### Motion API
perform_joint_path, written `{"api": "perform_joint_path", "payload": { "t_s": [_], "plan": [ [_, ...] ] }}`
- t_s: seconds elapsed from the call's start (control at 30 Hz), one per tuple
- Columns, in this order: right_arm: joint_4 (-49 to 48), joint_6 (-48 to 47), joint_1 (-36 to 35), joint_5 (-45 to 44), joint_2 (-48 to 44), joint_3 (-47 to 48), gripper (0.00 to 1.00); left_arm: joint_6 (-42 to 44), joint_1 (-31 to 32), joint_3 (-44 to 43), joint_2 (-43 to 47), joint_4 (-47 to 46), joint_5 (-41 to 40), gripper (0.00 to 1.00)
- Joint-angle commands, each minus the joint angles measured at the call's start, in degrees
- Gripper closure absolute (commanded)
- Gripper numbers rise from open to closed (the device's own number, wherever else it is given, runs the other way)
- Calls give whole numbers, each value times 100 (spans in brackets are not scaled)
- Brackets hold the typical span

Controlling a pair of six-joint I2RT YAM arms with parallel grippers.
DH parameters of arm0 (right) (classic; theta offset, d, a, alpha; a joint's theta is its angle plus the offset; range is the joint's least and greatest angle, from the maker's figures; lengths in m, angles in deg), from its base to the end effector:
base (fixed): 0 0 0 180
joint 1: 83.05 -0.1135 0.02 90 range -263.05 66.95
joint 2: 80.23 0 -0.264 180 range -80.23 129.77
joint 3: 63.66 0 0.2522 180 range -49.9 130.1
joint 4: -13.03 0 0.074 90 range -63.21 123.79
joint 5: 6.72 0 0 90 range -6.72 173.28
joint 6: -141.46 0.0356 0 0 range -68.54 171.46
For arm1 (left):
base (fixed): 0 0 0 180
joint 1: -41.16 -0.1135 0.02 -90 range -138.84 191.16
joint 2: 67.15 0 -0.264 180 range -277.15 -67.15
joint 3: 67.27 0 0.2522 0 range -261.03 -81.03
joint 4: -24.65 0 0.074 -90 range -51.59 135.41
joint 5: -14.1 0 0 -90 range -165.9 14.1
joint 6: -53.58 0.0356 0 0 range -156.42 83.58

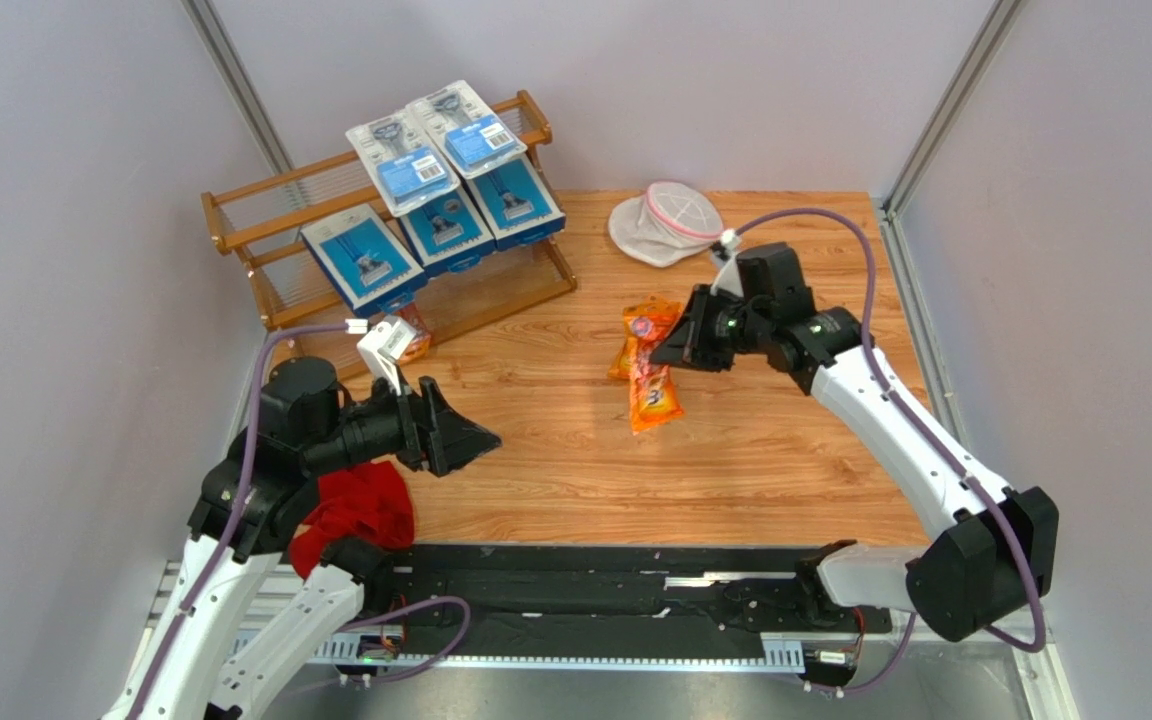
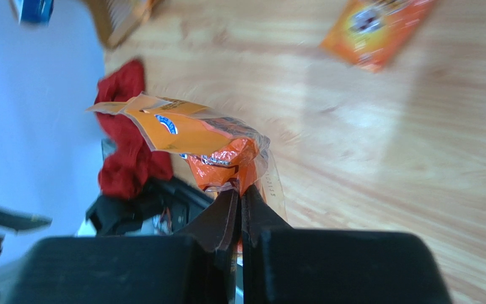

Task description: Place and organize the shaving razors onto the shelf

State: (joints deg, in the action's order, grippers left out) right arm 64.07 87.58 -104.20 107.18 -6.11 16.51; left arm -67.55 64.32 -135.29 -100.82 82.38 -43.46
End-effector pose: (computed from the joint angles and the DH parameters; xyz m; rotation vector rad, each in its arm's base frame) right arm 0.2503 0.1123 0.3187 0.1073 2.4847 0.9521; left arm 0.0881 -0.0585 0.3609 0.2504 2.0884 -1.1542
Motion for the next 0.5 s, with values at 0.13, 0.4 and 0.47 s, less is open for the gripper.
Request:
{"api": "perform_joint_path", "payload": {
  "t_s": [0.13, 0.4, 0.47],
  "plan": [
    [-256, 316, -1811, 185, 5, 372, 96, -288, -22, 258, 1, -591, 218, 18],
    [-625, 747, -3219, 115, 724, 1075, 96, -332, -22, 556, 62, -749, 262, 18],
    [-678, 791, -3518, 106, 866, 1260, 96, -367, -22, 627, 89, -810, 297, 18]
  ]
}}
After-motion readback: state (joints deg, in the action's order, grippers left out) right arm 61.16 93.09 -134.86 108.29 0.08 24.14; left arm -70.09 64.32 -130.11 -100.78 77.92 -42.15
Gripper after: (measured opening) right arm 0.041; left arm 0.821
